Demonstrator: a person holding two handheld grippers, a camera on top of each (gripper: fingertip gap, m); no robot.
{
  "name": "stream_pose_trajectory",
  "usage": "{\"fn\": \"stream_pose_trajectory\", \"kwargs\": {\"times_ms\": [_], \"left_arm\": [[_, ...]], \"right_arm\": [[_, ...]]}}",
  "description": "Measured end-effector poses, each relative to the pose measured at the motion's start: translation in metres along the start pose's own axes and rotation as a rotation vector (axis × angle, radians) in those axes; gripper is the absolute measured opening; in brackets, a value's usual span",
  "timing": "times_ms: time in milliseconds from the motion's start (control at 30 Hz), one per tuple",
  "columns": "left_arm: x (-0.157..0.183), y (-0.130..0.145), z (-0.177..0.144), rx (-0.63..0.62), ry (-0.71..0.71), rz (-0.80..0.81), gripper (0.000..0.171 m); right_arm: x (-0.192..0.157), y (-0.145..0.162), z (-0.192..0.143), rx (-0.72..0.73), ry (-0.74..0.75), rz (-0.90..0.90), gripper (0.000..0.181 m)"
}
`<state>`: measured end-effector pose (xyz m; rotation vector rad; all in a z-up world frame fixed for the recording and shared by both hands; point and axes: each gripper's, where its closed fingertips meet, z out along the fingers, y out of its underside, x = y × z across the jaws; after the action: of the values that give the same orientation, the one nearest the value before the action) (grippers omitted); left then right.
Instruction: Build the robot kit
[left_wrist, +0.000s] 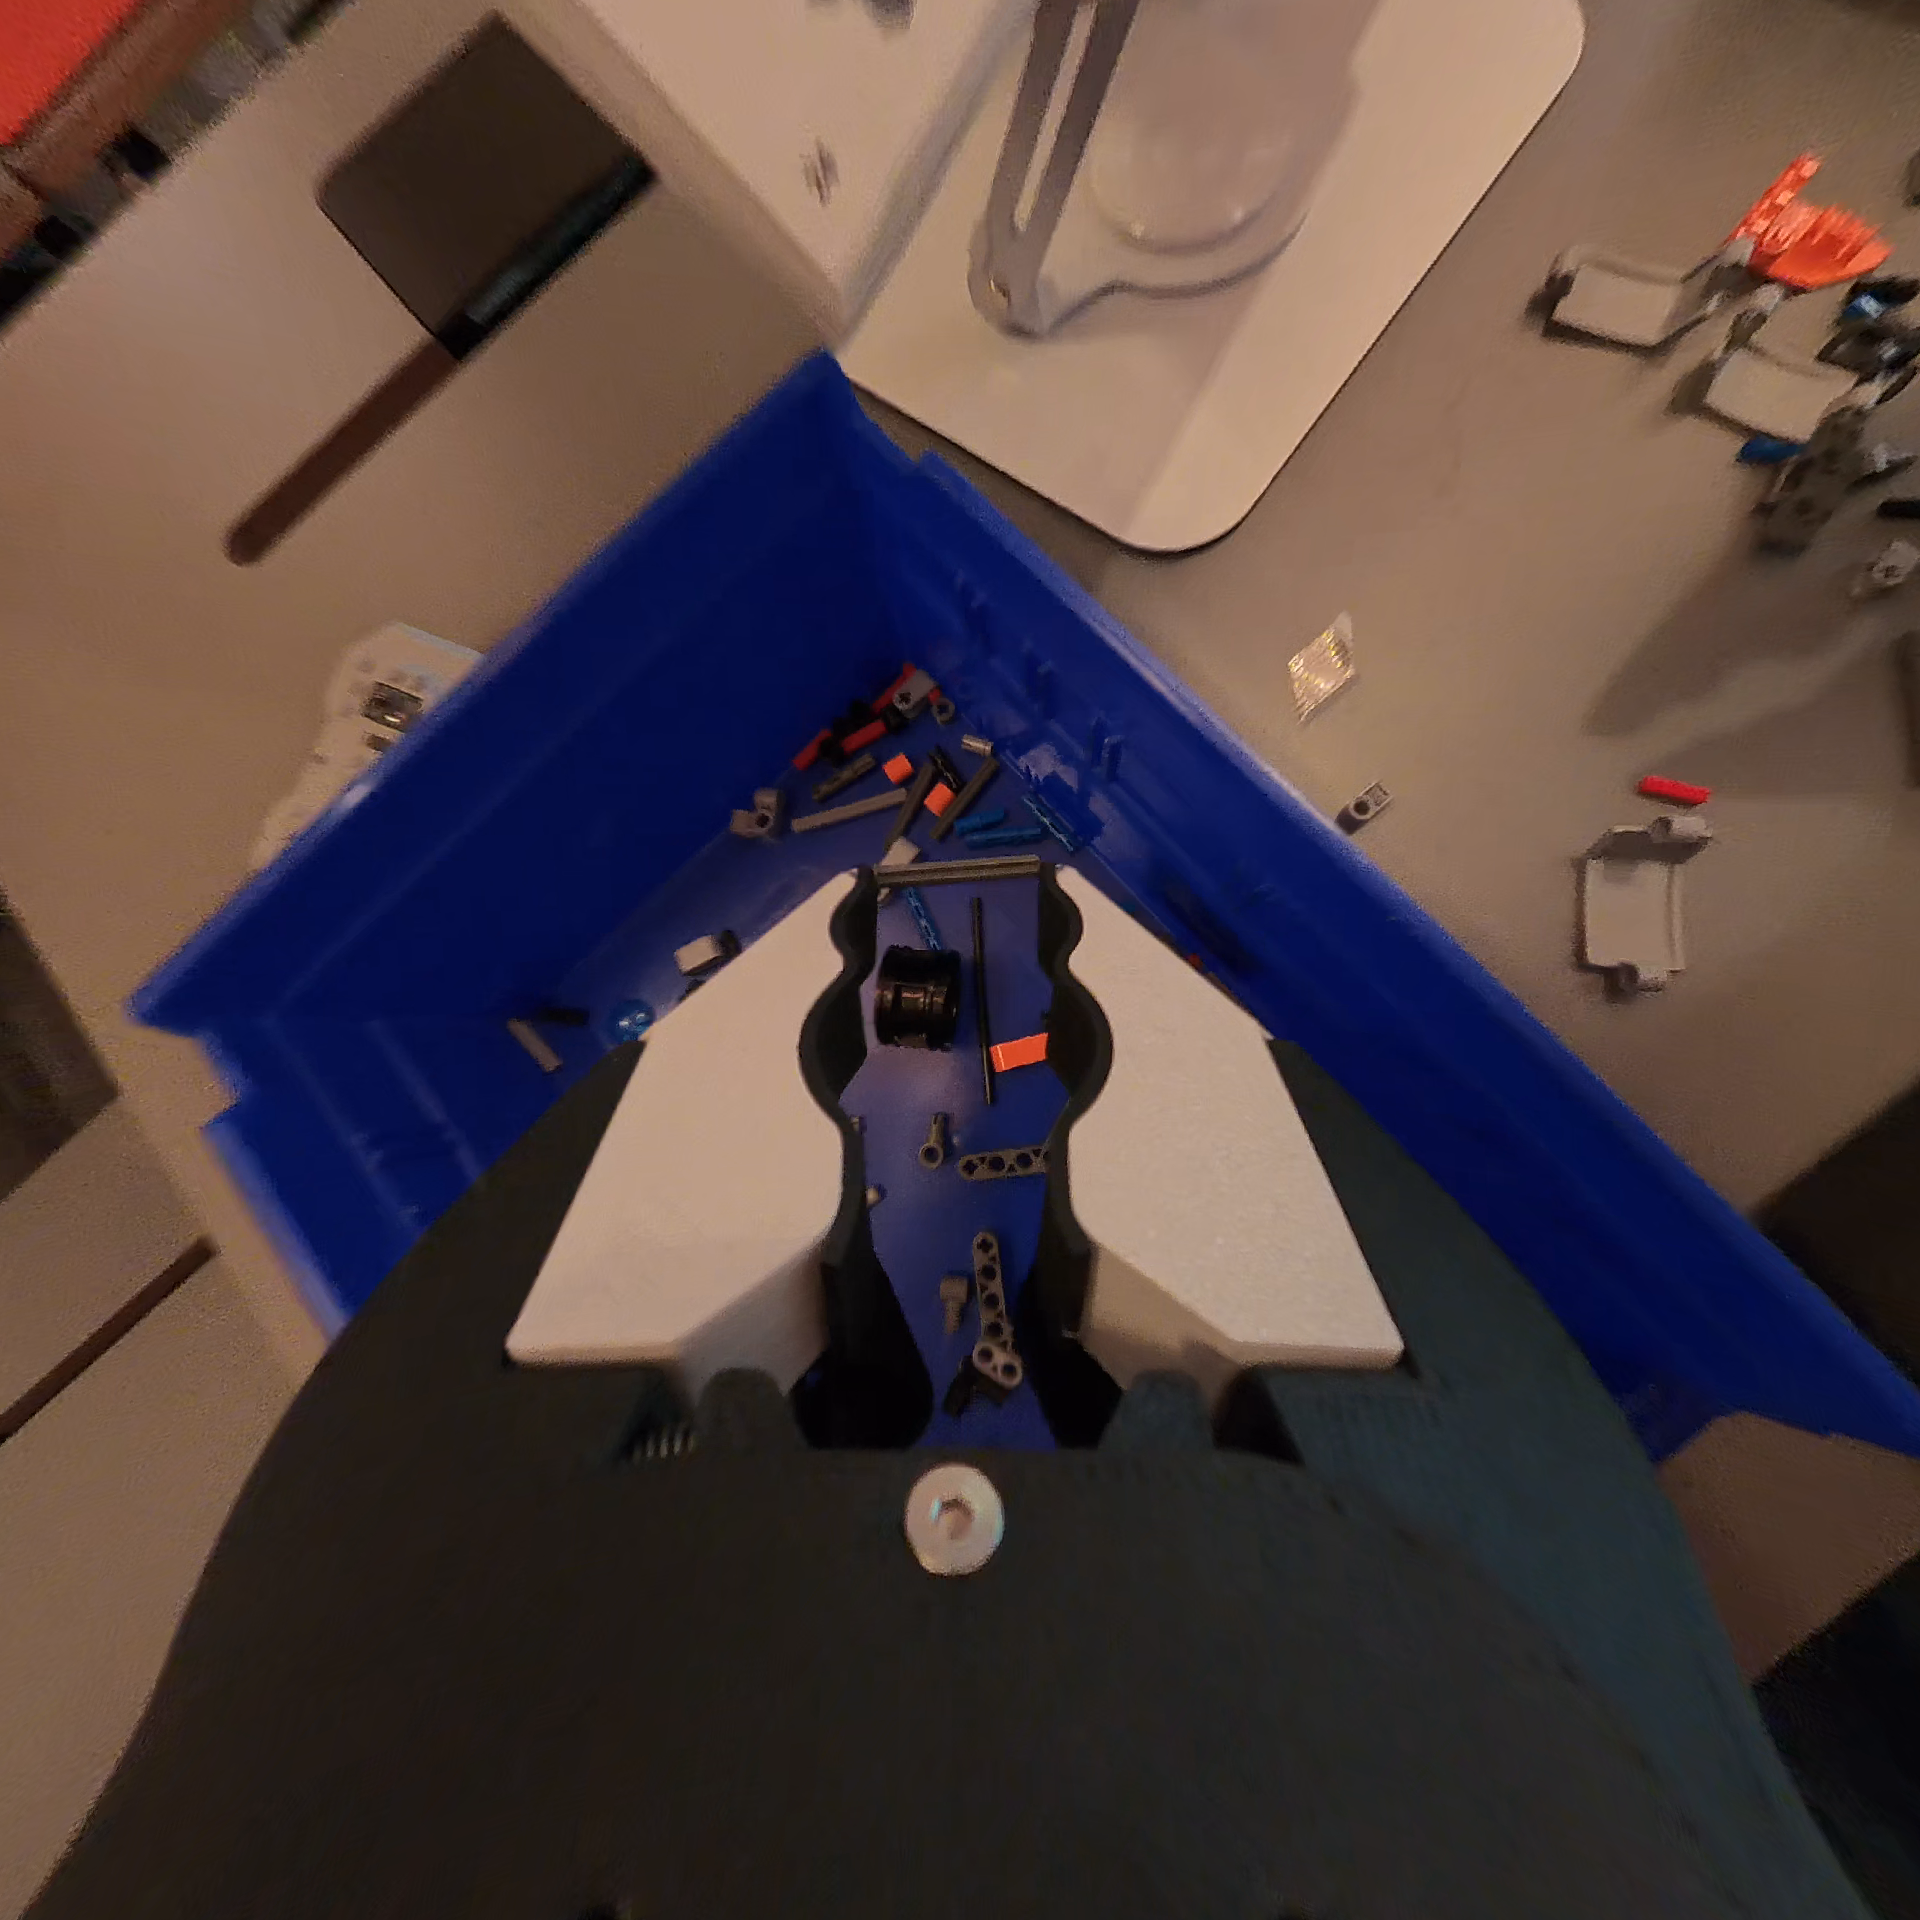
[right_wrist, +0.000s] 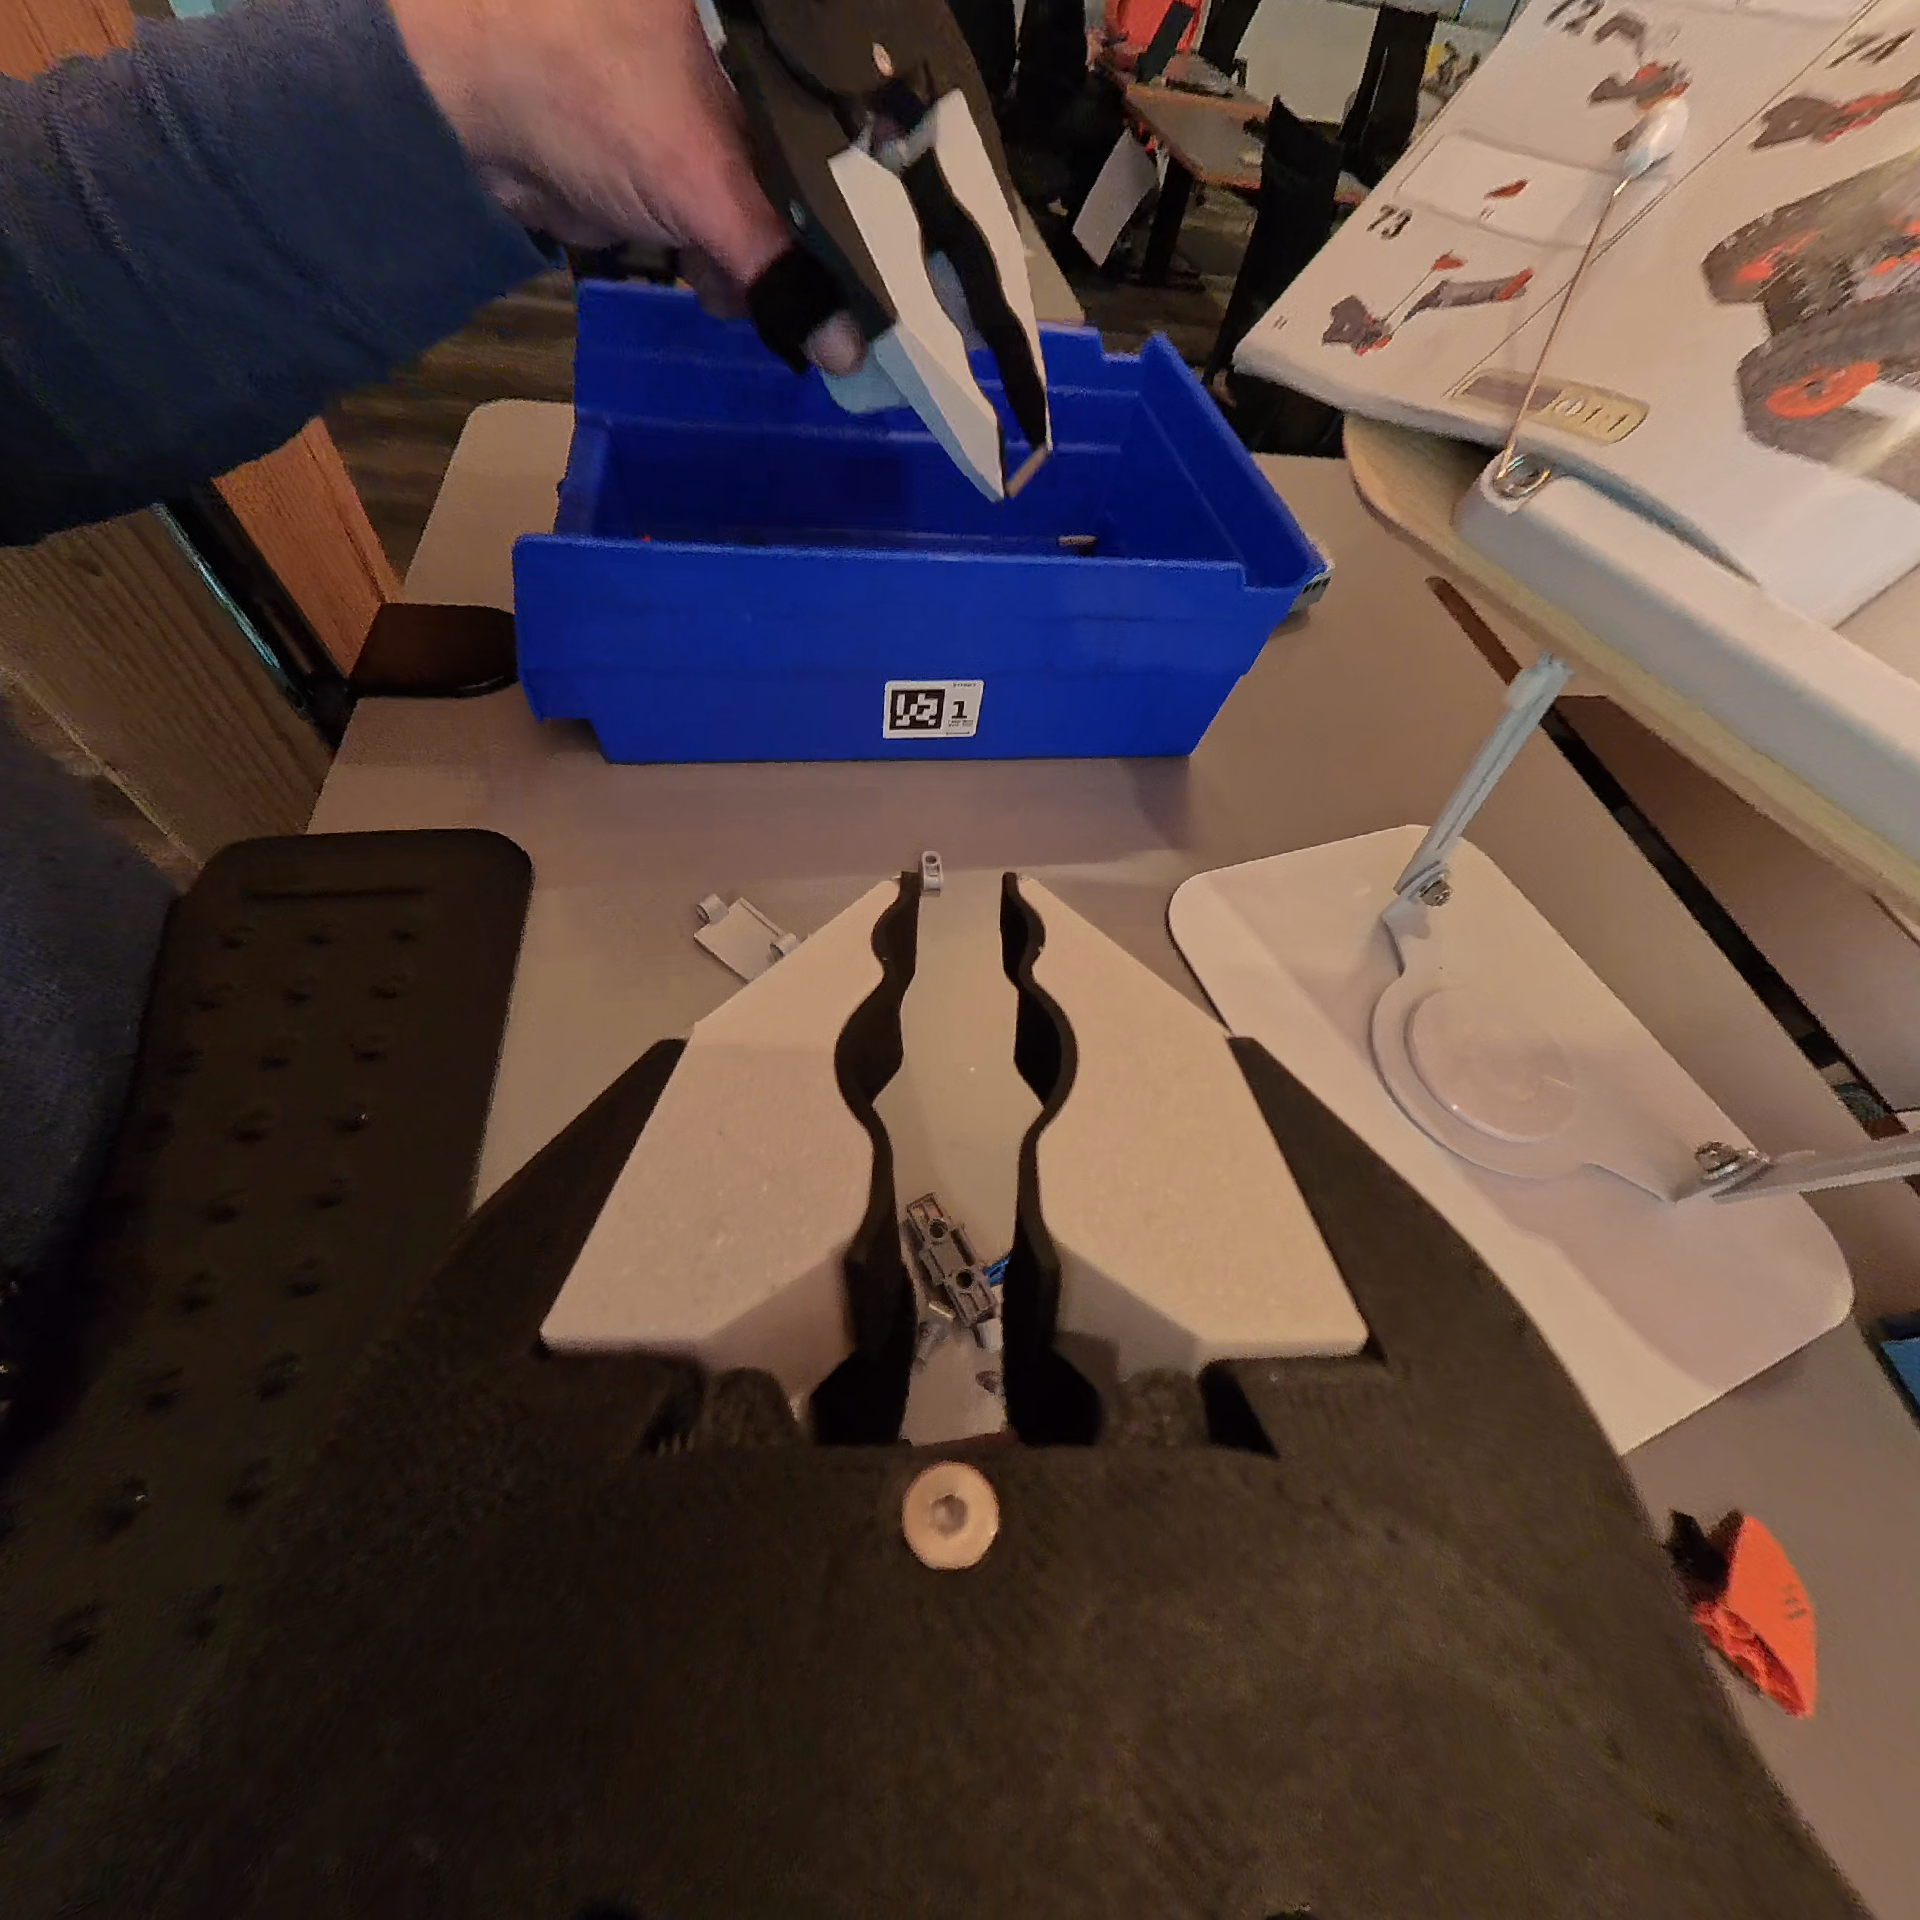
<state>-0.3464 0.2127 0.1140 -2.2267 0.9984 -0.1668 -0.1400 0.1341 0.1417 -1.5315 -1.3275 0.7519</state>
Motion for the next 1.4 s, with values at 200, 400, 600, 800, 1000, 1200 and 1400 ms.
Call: {"fn": "stream_pose_trajectory", "kwargs": {"times_ms": [200, 400, 600, 800, 1000, 1200, 1400], "left_arm": [[0.047, -0.053, -0.050, 0.129, 0.098, 0.046, 0.029], [0.143, -0.110, -0.056, 0.337, 0.408, 0.056, 0.029], [0.215, -0.145, -0.053, 0.471, 0.750, -0.036, 0.028], [0.254, -0.167, -0.047, 0.549, 1.006, -0.156, 0.028], [0.282, -0.183, -0.040, 0.586, 1.212, -0.257, 0.028], [0.300, -0.193, -0.036, 0.601, 1.356, -0.349, 0.027], [0.312, -0.196, -0.031, 0.602, 1.431, -0.428, 0.028]], "right_arm": [[0.003, -0.019, -0.021, 0.053, 0.076, -0.065, 0.015], [-0.006, -0.038, -0.046, 0.117, 0.155, -0.205, 0.018], [-0.015, -0.046, -0.074, 0.196, 0.239, -0.341, 0.020], [-0.016, -0.046, -0.098, 0.194, 0.360, -0.505, 0.018], [-0.021, -0.039, -0.111, 0.163, 0.409, -0.628, 0.018], [-0.017, -0.029, -0.120, 0.110, 0.454, -0.710, 0.014], [-0.016, -0.022, -0.127, 0.109, 0.454, -0.709, 0.002]]}}
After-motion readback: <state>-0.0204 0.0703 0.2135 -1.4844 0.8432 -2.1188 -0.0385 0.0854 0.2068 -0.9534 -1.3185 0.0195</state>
